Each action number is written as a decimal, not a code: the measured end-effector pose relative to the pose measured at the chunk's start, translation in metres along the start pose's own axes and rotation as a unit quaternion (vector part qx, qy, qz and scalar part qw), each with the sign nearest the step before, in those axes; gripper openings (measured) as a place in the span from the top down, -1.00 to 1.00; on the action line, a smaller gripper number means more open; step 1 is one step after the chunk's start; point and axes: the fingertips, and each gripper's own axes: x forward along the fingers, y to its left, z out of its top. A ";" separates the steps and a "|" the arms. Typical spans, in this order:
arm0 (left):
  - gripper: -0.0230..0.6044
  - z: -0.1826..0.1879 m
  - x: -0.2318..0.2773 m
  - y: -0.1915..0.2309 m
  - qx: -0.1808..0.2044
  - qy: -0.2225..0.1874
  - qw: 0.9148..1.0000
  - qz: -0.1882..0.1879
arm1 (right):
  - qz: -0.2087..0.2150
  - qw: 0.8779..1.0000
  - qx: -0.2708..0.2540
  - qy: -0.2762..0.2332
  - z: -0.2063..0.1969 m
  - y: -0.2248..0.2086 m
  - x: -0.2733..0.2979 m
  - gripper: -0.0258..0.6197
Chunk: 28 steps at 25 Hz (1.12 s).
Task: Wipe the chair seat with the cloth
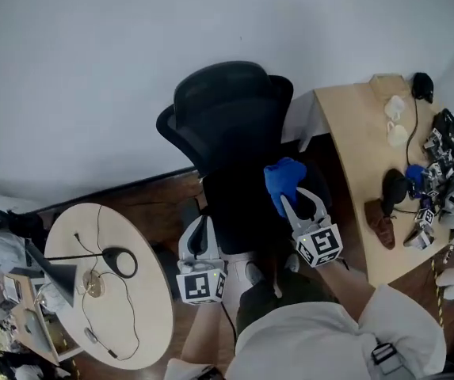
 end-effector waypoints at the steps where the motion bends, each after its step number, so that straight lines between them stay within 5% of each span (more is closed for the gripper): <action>1: 0.83 0.019 -0.013 -0.013 0.004 -0.014 1.000 0.004 | 0.003 0.999 -0.011 -0.034 0.041 0.007 -0.022 0.63; 5: 0.83 0.092 -0.071 -0.053 0.017 -0.060 0.998 -0.006 | 0.016 0.992 -0.046 -0.118 0.158 0.049 -0.106 0.63; 10: 0.85 0.161 -0.127 -0.076 0.041 -0.129 0.991 -0.005 | 0.018 0.983 -0.065 -0.172 0.223 0.089 -0.181 0.63; 23: 0.85 0.165 -0.158 -0.066 0.033 -0.122 0.991 -0.042 | -0.001 0.984 -0.080 -0.158 0.226 0.121 -0.211 0.63; 28: 0.85 0.173 -0.209 -0.105 0.030 -0.130 0.990 -0.042 | 0.026 0.983 -0.077 -0.163 0.225 0.153 -0.268 0.62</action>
